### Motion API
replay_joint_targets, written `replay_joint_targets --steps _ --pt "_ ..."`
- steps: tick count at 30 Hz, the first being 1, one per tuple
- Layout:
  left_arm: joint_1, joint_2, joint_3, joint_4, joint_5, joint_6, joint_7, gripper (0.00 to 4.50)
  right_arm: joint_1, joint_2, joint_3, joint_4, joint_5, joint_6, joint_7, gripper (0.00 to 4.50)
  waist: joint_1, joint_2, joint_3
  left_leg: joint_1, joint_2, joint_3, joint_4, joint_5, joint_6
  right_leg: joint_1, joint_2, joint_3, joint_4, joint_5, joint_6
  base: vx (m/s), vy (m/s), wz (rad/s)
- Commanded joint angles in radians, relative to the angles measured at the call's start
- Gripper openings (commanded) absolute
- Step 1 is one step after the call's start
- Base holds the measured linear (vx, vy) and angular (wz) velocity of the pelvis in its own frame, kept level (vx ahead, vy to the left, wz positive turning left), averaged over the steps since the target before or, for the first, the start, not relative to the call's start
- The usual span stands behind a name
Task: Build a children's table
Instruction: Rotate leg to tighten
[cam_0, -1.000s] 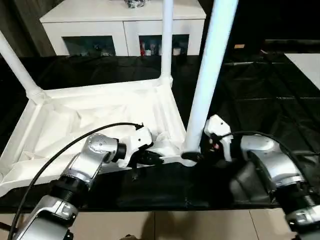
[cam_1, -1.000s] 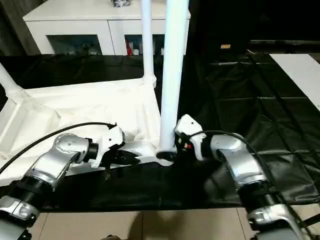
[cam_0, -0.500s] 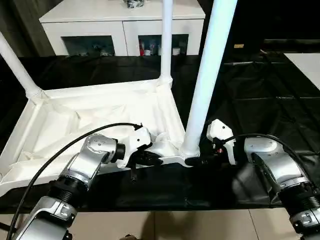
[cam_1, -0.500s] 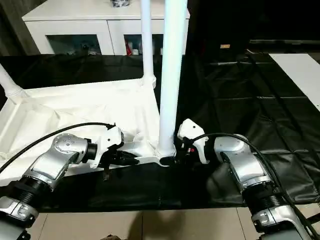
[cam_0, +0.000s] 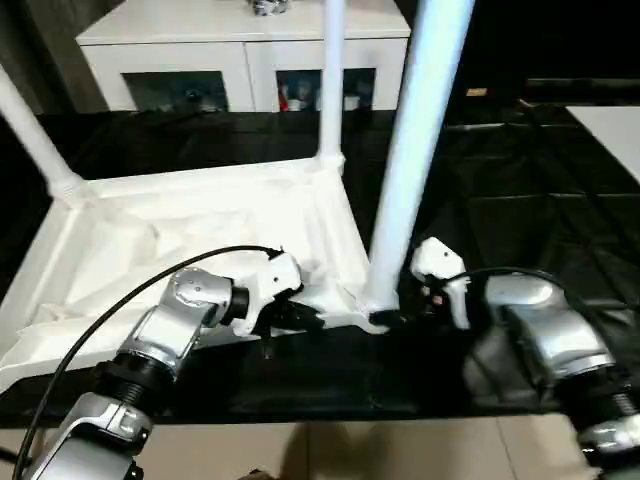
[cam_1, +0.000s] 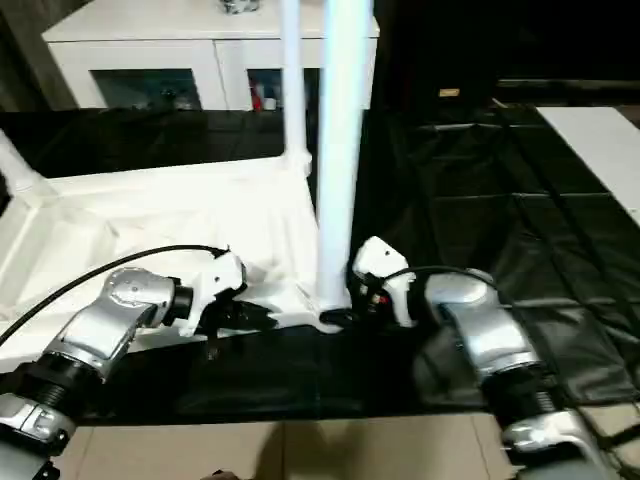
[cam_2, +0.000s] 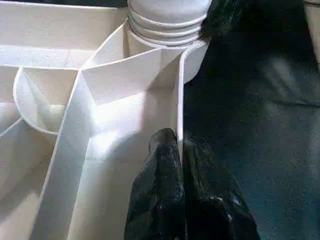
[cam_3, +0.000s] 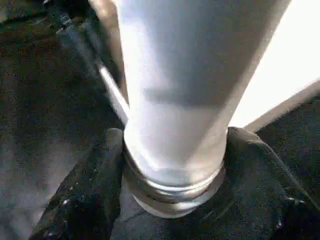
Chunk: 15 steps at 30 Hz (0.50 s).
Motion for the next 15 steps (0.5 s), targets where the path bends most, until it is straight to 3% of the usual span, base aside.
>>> replay_joint_targets --steps 1,4,7,12,15 --pt "-0.034 -0.071 0.013 0.048 -0.006 -0.004 0.092 0.0 -0.04 0.063 -0.035 0.056 -0.037 0.008 -0.19 2.67 -0.004 -0.023 -0.066 0.019 0.068 -0.035 -0.067 -0.115 0.08 0.04 -0.081 0.05 -0.066 -0.103 -0.252 0.0 0.0 0.0" --pt "-0.067 -0.108 0.021 0.105 0.027 0.002 0.198 0.0 -0.054 0.118 -0.06 0.08 -0.055 0.026 -0.322 2.67 -0.02 -0.023 -0.065 0.022 0.066 -0.038 -0.07 -0.146 0.043 0.041 -0.081 0.05 -0.072 -0.155 -0.243 0.0 0.0 0.0" --pt "-0.125 -0.18 0.046 0.186 0.054 0.037 0.369 0.0 -0.07 0.199 -0.097 0.081 -0.075 0.097 -0.51 2.66 -0.023 -0.02 -0.066 0.025 0.066 -0.038 -0.072 -0.14 0.039 0.039 -0.079 0.052 -0.073 -0.138 -0.237 0.0 0.0 0.0" --pt "-0.188 -0.256 0.074 0.278 0.074 0.063 0.544 0.0 -0.1 0.27 -0.113 0.128 -0.133 0.112 -0.712 2.66 -0.023 -0.018 -0.071 0.021 0.061 -0.036 -0.066 -0.088 0.055 0.042 -0.081 0.053 -0.067 -0.045 -0.249 0.0 0.0 0.0" --pt "-0.228 -0.301 0.079 0.341 0.088 0.051 0.627 0.0 -0.126 0.314 -0.086 0.174 -0.178 0.104 -0.794 2.66 -0.021 -0.016 -0.072 0.021 0.061 -0.036 -0.065 -0.083 0.063 0.045 -0.082 0.051 -0.068 -0.033 -0.251 0.0 0.0 0.0"
